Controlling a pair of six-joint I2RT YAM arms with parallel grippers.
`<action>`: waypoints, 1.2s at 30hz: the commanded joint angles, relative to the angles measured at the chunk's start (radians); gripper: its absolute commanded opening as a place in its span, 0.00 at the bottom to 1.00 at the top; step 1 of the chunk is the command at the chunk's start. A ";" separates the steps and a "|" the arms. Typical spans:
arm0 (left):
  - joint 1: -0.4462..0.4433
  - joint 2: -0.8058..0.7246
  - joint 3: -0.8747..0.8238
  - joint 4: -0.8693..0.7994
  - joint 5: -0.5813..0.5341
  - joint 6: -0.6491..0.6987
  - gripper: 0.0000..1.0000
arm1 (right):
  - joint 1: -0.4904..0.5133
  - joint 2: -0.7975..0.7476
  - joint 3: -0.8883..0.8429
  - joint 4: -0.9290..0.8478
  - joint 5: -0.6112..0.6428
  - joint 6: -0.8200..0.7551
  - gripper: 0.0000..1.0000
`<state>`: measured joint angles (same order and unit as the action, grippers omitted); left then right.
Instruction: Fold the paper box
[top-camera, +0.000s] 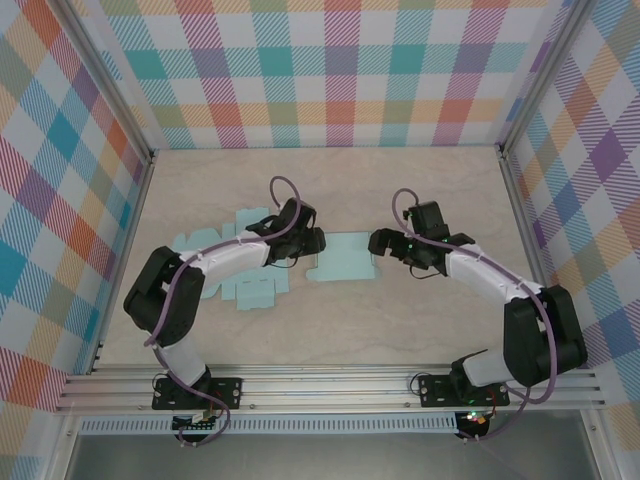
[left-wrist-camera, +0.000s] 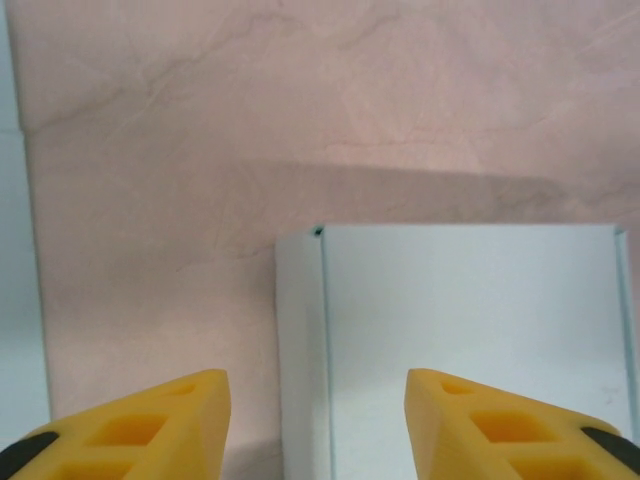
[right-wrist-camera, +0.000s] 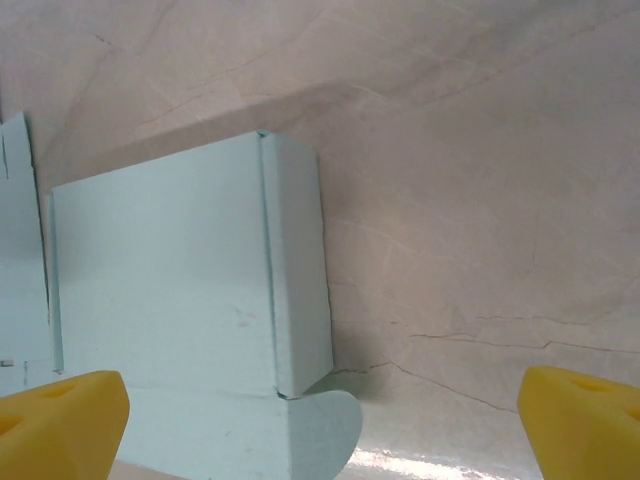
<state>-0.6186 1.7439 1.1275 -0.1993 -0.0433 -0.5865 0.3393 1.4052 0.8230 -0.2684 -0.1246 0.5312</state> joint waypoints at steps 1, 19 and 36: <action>0.019 0.060 0.018 0.037 0.089 0.003 0.45 | -0.033 0.041 -0.024 0.104 -0.153 0.042 1.00; 0.090 0.093 -0.053 0.057 0.149 -0.033 0.05 | -0.062 0.310 -0.041 0.423 -0.430 0.149 0.88; 0.120 0.114 -0.052 0.084 0.219 -0.037 0.00 | -0.062 0.387 -0.058 0.695 -0.624 0.253 0.71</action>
<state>-0.5121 1.8317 1.1004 -0.0711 0.1677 -0.6209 0.2787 1.7691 0.7719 0.3237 -0.6762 0.7494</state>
